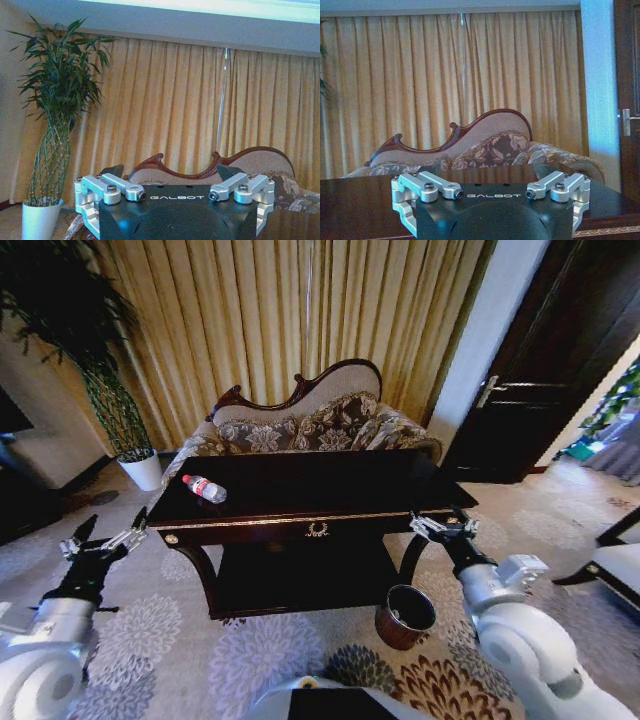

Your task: Move to the front of the table and place the trash on the table into the trash bin.

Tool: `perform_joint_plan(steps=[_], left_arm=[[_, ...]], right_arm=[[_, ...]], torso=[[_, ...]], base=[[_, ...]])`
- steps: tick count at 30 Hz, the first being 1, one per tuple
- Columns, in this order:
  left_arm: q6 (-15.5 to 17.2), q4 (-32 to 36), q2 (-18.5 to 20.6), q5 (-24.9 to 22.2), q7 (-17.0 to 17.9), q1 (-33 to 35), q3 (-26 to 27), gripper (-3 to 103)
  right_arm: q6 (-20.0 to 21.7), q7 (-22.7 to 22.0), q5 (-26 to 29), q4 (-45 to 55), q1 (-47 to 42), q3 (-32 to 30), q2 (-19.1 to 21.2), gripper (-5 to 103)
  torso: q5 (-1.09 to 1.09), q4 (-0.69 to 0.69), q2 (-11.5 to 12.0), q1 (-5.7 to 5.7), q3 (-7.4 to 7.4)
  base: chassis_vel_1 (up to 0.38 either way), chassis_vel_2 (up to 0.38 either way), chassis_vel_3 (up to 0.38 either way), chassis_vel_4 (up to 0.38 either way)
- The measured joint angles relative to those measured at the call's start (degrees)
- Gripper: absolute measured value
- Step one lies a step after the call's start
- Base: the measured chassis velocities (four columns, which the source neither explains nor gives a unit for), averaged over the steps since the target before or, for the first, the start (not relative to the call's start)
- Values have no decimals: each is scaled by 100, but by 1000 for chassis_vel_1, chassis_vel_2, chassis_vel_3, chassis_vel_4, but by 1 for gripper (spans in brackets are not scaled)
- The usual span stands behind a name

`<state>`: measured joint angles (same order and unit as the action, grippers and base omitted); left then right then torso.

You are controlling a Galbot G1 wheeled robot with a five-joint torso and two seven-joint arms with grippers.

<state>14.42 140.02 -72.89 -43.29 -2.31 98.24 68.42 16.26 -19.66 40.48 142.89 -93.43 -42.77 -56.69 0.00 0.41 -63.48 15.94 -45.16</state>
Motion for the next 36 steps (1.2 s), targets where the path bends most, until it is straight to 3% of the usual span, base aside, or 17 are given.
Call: perform_joint_plan(steps=[13,36], left_arm=[[13,40,-8,1,12,25,16,100],[0,-17,-33,40,-4,21,14,100]], right_arm=[[-1,275,-141,20,-120,49,-22,100],[1,312,-114,-55,-84,140,15,100]], torso=[[0,0,0,0,0],[0,0,0,1,0]], base=[[0,0,0,0],[-28,34,31,-34]])
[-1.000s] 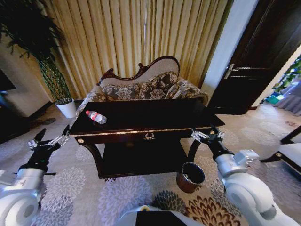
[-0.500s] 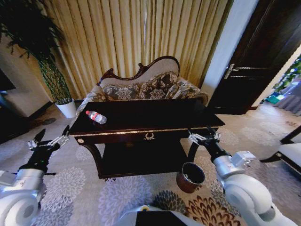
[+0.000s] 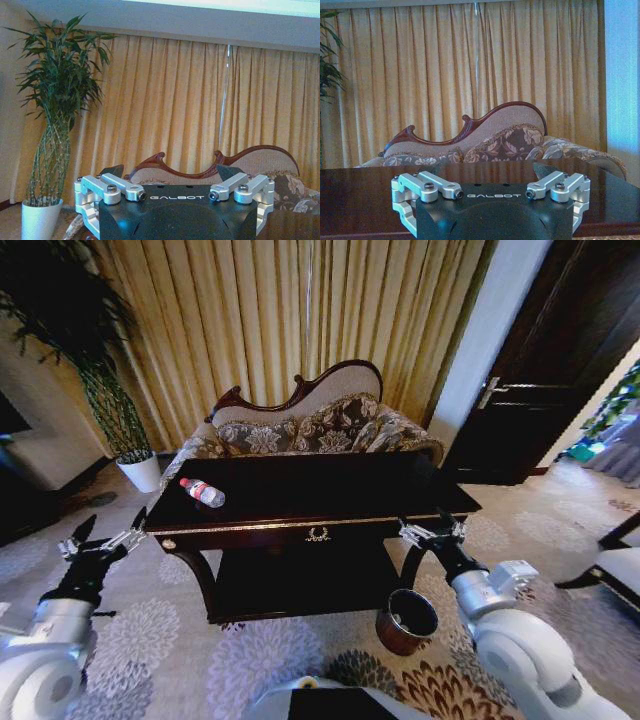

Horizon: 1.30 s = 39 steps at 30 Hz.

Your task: Move to the front of the table and place the trash on the table into the trash bin.

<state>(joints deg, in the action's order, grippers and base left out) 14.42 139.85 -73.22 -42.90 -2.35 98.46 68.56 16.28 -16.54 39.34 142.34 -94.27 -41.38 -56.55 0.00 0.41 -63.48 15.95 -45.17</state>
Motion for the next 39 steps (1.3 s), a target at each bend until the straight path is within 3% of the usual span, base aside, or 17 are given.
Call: perform_joint_plan(steps=[39], left_arm=[[-15,-16,-57,7,-13,9,-29,100]], right_arm=[[-14,-15,-70,-39,3,69,-18,100]], torso=[[0,0,0,-1,0]], base=[[-59,60,62,-63]])
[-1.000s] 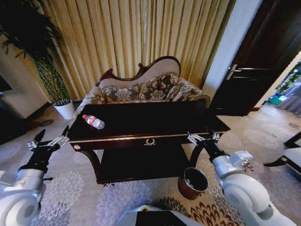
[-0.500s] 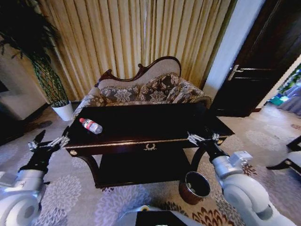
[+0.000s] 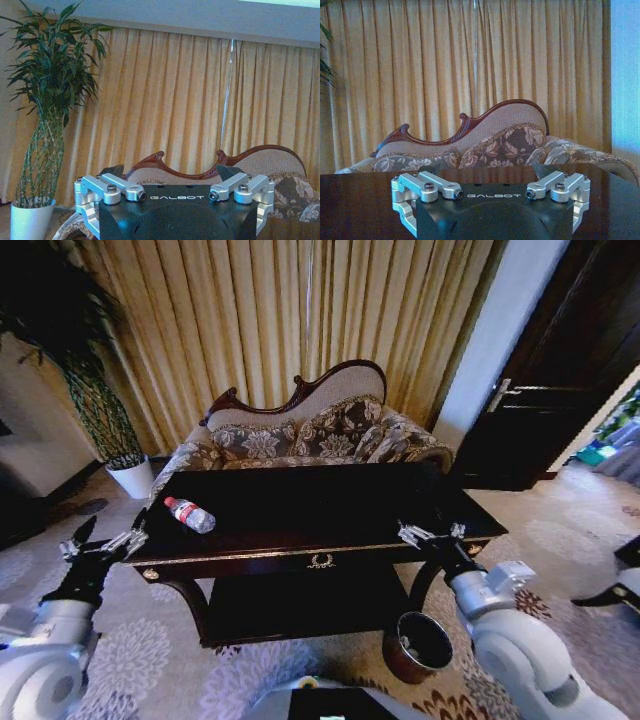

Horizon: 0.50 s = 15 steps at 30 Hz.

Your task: Move to the front of the table and place the trash on the table into the trash bin.

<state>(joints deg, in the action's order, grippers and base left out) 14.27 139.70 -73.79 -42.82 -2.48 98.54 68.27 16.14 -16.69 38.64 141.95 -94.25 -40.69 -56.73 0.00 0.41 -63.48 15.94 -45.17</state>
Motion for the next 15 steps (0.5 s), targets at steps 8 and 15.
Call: perform_joint_plan(steps=[8,15], left_arm=[[-7,-11,3,2,-6,7,12,100],[-9,-11,-18,2,-7,19,12,100]], right_arm=[[0,-1,-7,-8,4,15,-8,100],[-11,-1,-35,-9,-6,22,-16,100]], torso=[[0,0,0,0,0],[0,0,0,0,0]], base=[[-49,38,51,-50],[-45,34,39,-33]])
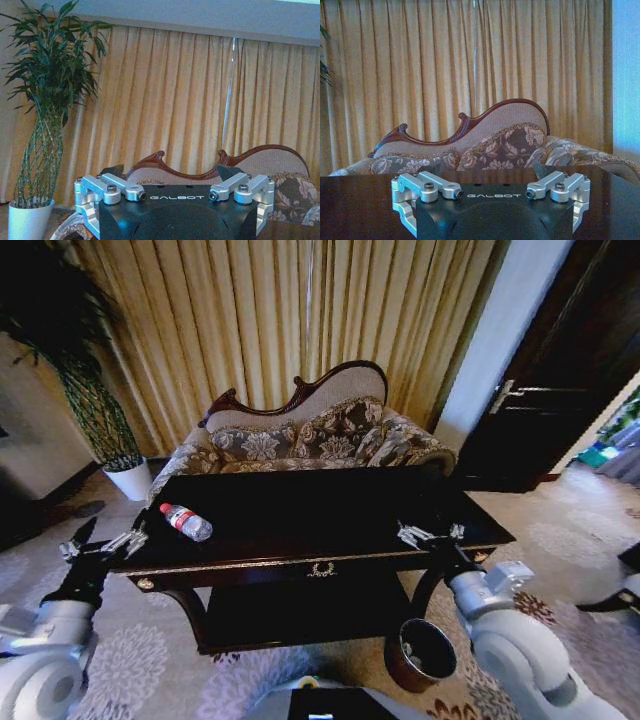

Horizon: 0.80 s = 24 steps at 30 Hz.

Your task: Move to the front of the table and place the trash on the table into the trash bin.

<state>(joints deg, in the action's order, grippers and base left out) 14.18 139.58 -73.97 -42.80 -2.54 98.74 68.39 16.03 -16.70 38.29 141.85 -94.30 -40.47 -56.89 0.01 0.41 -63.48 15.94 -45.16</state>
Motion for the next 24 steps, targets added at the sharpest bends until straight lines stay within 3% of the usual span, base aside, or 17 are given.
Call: perform_joint_plan(steps=[7,14,16,24], left_arm=[[1,-69,1,-1,10,-2,5,100],[169,-203,149,-23,235,-149,-70,100],[459,-243,374,-115,541,-400,-163,100],[909,-480,779,-305,875,-704,-292,100]], right_arm=[[-9,198,-58,7,-76,18,-30,100],[-10,213,-129,-14,-103,96,-82,100],[-13,213,-172,-36,-105,154,-98,100],[-23,209,-239,-105,-110,207,-161,100]], torso=[[0,0,0,0,0],[0,0,-1,0,0],[0,0,-1,0,0],[0,0,-1,0,0]], base=[[-16,12,11,-7],[0,0,0,0],[0,0,0,0],[0,0,0,0]])
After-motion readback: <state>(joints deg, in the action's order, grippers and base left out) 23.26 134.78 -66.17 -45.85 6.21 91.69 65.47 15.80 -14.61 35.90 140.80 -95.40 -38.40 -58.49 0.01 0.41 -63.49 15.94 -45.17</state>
